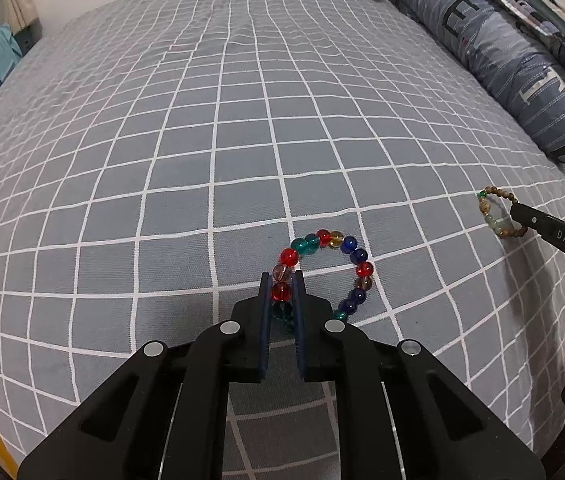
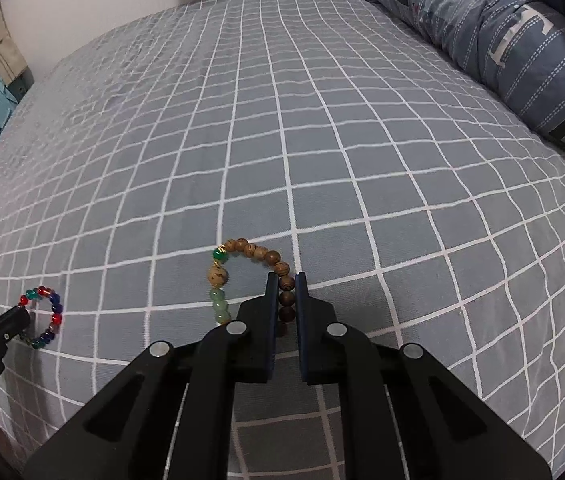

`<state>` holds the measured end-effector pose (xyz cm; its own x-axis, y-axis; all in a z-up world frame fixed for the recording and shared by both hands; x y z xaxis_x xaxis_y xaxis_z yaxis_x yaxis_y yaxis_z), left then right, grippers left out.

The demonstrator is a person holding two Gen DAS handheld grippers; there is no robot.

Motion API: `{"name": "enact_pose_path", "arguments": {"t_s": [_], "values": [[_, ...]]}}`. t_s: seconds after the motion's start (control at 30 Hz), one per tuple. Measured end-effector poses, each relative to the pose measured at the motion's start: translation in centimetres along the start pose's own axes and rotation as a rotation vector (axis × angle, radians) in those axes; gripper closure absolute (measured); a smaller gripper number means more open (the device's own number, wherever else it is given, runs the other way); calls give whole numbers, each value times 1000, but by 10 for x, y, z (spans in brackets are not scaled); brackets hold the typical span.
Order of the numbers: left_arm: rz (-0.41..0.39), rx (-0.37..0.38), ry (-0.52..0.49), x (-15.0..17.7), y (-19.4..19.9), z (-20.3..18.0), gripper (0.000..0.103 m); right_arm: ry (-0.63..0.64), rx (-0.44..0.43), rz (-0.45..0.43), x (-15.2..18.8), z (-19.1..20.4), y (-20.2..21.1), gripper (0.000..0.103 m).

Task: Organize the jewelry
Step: 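Grasp the multicolour bead bracelet with the left tool while the right tool grasps the wooden bead bracelet, then carry both bead bracelets over to the white cardboard box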

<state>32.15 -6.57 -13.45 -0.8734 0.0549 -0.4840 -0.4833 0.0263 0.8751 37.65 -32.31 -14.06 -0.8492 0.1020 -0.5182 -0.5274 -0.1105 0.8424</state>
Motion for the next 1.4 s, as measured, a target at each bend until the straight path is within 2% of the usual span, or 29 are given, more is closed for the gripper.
{"name": "enact_pose_path", "arguments": {"t_s": [0.37,0.8,1.4], "values": [[-43,28,7,-11,31,0,94,24,-41,-60,-11,23,27,95],[-96,50,-5,-14,71,-3,94,84,-103,-142,-14,69,79,95],[-165,24,6,5,133,14,94,163,-149,-176,25,133,142,95]]}}
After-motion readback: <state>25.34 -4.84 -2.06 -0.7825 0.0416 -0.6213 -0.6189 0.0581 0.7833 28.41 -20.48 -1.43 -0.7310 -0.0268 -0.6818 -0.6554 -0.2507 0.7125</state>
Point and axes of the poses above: each gripper's, at about its wrist camera, not at the fingertips, and y roughly against the way its jaws point, z to its left, x to its underside, the point moved 8 cm from there along -y, roughly the way its jaws point, and after that the axes turned 5 degrees about -x, right-handed, at the moved point
